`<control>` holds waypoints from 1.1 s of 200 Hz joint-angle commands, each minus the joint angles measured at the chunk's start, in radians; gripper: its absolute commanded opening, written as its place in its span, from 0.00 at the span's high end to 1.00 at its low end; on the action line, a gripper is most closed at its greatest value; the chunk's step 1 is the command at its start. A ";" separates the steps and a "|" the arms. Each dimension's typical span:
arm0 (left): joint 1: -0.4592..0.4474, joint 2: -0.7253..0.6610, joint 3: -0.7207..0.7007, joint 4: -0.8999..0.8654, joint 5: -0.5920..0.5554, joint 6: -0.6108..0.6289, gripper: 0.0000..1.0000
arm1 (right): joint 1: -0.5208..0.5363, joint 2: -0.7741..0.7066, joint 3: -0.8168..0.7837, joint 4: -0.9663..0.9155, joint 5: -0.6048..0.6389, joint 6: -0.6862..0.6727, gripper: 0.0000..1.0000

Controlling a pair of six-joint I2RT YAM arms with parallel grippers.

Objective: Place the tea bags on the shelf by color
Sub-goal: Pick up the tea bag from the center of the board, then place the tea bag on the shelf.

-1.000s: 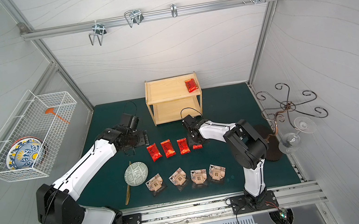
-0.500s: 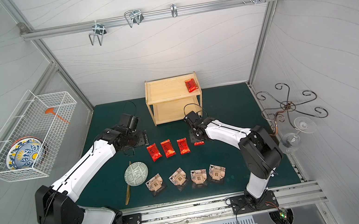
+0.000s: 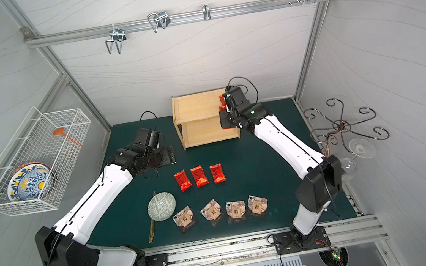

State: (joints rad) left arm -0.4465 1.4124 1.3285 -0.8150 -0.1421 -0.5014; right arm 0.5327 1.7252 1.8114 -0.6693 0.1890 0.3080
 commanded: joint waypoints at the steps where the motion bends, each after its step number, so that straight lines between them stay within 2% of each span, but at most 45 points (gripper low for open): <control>1: -0.004 0.036 0.045 0.024 0.000 -0.001 0.18 | -0.010 0.139 0.165 -0.060 -0.050 -0.079 0.47; 31: -0.004 0.063 0.069 0.011 -0.026 0.014 0.18 | -0.011 0.289 0.402 -0.101 -0.051 -0.122 0.47; 70: -0.004 0.074 0.075 0.007 -0.028 0.018 0.17 | -0.011 0.429 0.566 -0.153 0.019 -0.157 0.47; 140: -0.004 0.063 0.059 0.008 -0.028 0.025 0.17 | -0.013 0.475 0.578 -0.105 0.080 -0.165 0.45; 220: -0.004 0.059 0.056 0.004 -0.038 0.031 0.17 | -0.017 0.512 0.591 -0.076 0.087 -0.142 0.43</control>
State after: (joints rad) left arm -0.4469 1.4803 1.3590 -0.8154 -0.1654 -0.4820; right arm 0.5213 2.2173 2.3829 -0.7681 0.2535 0.1596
